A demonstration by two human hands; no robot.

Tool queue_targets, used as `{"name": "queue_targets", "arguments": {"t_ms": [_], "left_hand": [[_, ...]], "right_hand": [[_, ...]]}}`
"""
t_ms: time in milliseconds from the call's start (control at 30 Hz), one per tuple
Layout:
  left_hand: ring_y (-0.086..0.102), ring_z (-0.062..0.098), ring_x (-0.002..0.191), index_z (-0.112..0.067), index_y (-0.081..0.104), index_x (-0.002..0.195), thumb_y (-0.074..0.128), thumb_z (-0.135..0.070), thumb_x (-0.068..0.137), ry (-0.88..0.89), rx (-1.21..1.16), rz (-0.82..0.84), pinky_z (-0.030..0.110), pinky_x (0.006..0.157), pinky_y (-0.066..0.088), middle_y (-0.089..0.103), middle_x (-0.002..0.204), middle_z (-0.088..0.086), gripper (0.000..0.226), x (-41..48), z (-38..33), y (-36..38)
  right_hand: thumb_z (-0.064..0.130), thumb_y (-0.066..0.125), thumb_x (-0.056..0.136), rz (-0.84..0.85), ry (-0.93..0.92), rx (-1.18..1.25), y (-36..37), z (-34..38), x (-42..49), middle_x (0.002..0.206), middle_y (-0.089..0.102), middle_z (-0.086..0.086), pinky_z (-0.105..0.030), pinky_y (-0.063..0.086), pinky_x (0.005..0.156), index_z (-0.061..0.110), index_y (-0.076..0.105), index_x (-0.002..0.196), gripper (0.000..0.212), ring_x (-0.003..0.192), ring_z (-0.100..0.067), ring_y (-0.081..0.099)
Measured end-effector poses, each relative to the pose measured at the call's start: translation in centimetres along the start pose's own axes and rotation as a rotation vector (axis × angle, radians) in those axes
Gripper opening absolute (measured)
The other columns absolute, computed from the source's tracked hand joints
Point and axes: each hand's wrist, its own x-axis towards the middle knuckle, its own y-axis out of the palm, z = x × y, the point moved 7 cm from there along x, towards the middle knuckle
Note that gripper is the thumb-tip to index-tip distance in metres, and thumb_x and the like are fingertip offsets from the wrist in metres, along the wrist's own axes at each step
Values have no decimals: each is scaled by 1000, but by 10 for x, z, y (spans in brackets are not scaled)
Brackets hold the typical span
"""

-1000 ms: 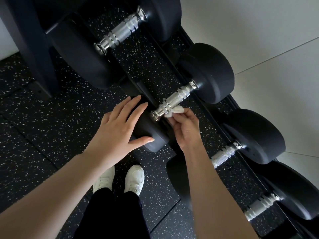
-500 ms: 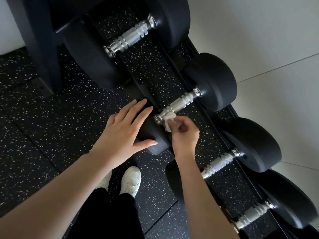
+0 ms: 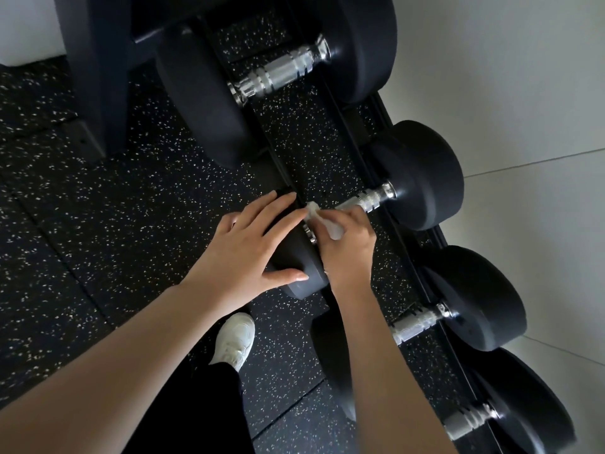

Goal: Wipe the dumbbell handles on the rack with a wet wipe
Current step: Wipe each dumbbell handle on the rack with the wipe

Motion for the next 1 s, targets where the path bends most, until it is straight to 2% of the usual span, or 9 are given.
{"name": "queue_targets", "arguments": {"t_ms": [133, 367, 533, 733, 833, 900, 1000], "left_hand": [[27, 19, 139, -28, 27, 142, 35, -71, 75, 11, -7, 5, 47, 96, 39, 31, 152, -2, 80, 0, 2, 1], [28, 19, 140, -26, 34, 142, 34, -71, 76, 3, -26, 8, 47, 97, 39, 32, 151, -2, 80, 1, 3, 2], [25, 18, 141, -27, 33, 143, 33, -72, 76, 7, -25, 17, 45, 100, 36, 29, 152, -4, 80, 1, 5, 3], [23, 18, 140, -28, 31, 144, 33, -73, 77, 10, -35, 17, 46, 101, 36, 28, 153, -5, 81, 1, 5, 4], [23, 18, 140, -28, 31, 144, 34, -73, 77, 10, -39, 12, 46, 101, 36, 28, 153, -5, 81, 0, 6, 4], [23, 18, 140, -29, 31, 144, 34, -73, 76, 14, -39, 9, 46, 101, 35, 27, 153, -5, 81, 0, 6, 3], [24, 19, 140, -29, 31, 144, 32, -73, 76, 18, -39, 10, 46, 100, 36, 28, 152, -5, 81, 1, 6, 2]], "right_hand": [[16, 78, 75, -7, -19, -23, -1, 1, 0, 88, 62, -9, -16, 47, 63, 8, 74, 89, 17, 67, -13, 59], [12, 75, 76, -59, -40, -148, -1, 7, 8, 85, 65, -10, -22, 49, 58, 4, 73, 85, 13, 62, -19, 61], [10, 69, 82, -231, 28, -165, -16, 5, 23, 82, 69, -13, -20, 45, 59, 0, 72, 88, 12, 62, -19, 62], [27, 63, 87, -496, 287, -141, -46, -17, 37, 81, 73, -5, -23, 41, 60, 14, 73, 94, 18, 70, -22, 67], [28, 65, 86, -578, 311, -56, -48, -20, 32, 80, 73, -3, -24, 46, 57, 18, 73, 92, 15, 67, -16, 66], [24, 66, 85, -593, 300, 15, -48, -21, 28, 76, 72, 0, -22, 49, 55, 14, 73, 92, 14, 61, -6, 61], [20, 67, 86, -556, 321, 90, -48, -28, 20, 64, 59, 15, -3, 42, 51, 8, 71, 91, 14, 54, 12, 56]]}}
